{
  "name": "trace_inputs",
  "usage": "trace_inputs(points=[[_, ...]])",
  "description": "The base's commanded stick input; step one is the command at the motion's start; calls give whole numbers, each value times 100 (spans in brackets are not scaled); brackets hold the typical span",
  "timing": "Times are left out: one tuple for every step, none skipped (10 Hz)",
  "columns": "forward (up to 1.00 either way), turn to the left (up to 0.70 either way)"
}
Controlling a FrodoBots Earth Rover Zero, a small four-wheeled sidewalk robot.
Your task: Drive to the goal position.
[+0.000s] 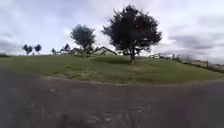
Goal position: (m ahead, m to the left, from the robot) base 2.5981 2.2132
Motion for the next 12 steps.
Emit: trace_inputs(points=[[70,35],[70,35],[70,35],[70,35],[70,35],[70,35],[70,34],[70,33],[70,31],[70,30],[70,30],[70,30]])
